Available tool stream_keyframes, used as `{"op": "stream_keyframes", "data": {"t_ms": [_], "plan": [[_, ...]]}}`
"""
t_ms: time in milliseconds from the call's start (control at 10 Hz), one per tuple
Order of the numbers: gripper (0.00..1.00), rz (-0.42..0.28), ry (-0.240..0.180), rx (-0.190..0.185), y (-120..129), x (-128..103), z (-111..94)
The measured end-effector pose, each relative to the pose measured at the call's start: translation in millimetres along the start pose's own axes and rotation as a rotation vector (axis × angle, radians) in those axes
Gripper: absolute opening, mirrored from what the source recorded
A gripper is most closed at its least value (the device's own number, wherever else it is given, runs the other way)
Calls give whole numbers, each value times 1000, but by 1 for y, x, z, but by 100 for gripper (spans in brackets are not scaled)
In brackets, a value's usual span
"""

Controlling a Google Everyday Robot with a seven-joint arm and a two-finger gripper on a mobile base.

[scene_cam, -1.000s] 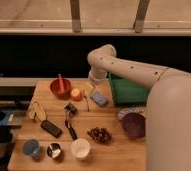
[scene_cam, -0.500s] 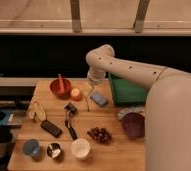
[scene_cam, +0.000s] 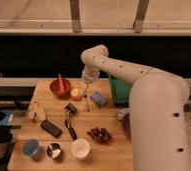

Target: Place apple in plastic cup

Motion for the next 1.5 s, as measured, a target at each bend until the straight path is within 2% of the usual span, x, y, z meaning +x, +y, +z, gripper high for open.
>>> {"op": "stream_keyframes", "data": {"t_ms": [200, 400, 600, 800, 1100, 1500], "plan": [[80, -44, -22, -35, 11, -33, 17], [80, -60, -46, -72, 17, -42, 38], [80, -63, -83, -112, 22, -43, 55], [80, -68, -129, -131, 23, -46, 64], [80, -72, -129, -128, 16, -47, 76], [80, -66, -94, -133, 15, -43, 99]]}}
